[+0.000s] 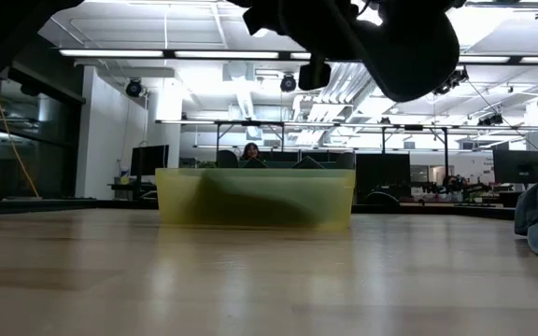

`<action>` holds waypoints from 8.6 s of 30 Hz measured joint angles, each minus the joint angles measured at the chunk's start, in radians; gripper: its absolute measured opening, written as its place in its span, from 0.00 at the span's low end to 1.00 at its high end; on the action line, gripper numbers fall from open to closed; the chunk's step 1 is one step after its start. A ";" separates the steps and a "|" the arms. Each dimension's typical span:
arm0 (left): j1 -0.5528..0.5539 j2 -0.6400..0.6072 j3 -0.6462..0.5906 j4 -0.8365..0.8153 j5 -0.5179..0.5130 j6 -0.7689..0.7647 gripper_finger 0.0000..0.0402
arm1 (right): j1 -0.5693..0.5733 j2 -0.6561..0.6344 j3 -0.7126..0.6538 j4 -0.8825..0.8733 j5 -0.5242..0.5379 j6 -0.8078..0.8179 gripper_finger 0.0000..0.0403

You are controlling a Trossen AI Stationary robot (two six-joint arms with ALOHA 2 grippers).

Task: Pick & Place hat
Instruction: Put the left blue cap into the yellow bin

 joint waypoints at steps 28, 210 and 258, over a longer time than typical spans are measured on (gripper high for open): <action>0.208 -0.079 -0.027 -0.145 -0.005 0.148 0.00 | -0.168 -0.225 0.000 -0.097 0.121 0.231 0.49; -0.268 -0.471 -0.597 -0.170 -0.659 -0.290 0.64 | -0.169 -0.220 -0.002 -0.097 0.225 0.329 0.49; -0.143 -0.253 -0.371 -0.382 -0.501 -0.085 0.64 | -0.169 -0.220 -0.003 -0.110 0.213 0.355 0.49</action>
